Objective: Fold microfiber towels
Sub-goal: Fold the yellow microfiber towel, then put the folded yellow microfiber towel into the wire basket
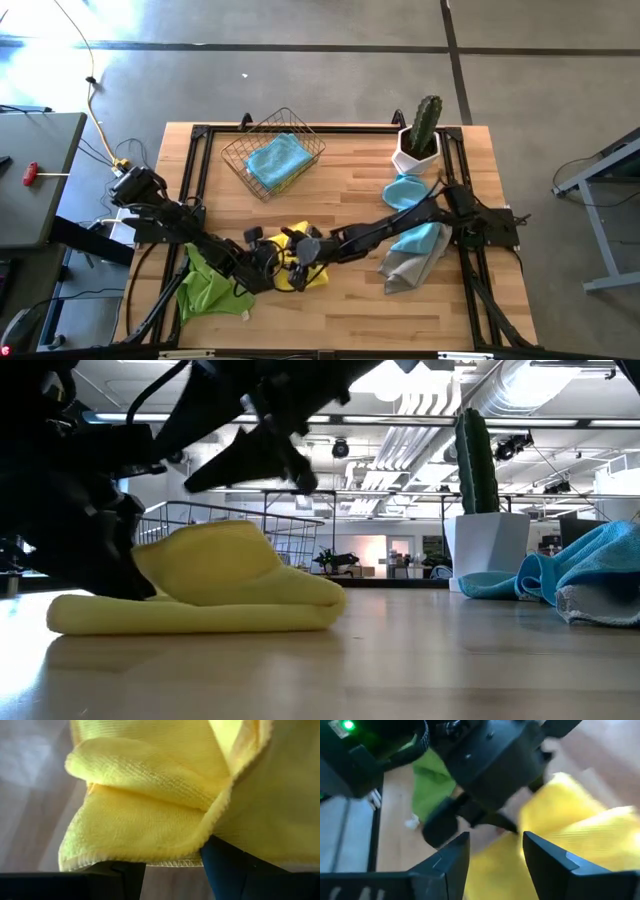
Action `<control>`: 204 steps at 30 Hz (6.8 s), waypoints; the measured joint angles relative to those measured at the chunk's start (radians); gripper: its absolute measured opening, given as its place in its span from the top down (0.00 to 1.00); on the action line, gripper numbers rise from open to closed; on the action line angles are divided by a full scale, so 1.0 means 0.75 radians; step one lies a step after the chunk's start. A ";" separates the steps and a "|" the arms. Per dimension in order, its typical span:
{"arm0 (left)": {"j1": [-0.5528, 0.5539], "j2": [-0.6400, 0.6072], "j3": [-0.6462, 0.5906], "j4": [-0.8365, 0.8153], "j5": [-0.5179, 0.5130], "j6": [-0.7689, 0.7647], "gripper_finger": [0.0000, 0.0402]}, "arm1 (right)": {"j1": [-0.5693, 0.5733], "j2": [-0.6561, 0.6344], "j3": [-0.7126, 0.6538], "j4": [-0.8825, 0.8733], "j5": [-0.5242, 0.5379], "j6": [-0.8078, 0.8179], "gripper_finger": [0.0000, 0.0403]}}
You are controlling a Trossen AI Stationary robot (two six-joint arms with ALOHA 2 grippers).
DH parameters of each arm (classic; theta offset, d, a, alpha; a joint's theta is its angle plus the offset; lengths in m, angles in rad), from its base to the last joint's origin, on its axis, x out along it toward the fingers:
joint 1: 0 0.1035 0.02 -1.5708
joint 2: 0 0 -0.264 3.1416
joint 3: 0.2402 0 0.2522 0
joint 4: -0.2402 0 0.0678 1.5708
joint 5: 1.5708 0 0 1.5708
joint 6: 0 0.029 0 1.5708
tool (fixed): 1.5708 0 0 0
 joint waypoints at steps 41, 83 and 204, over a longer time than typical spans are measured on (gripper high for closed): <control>-0.112 -0.152 0.063 -0.014 0.389 -0.092 0.57 | 0.156 0.004 -0.073 -0.051 0.035 -0.299 0.64; 0.139 -0.182 0.138 -0.275 0.284 0.241 0.57 | 0.203 0.133 -0.073 -0.128 0.143 -0.114 0.64; 0.393 0.223 0.141 0.564 0.511 -0.841 0.40 | 0.088 -0.296 -1.043 0.636 0.378 -0.425 0.67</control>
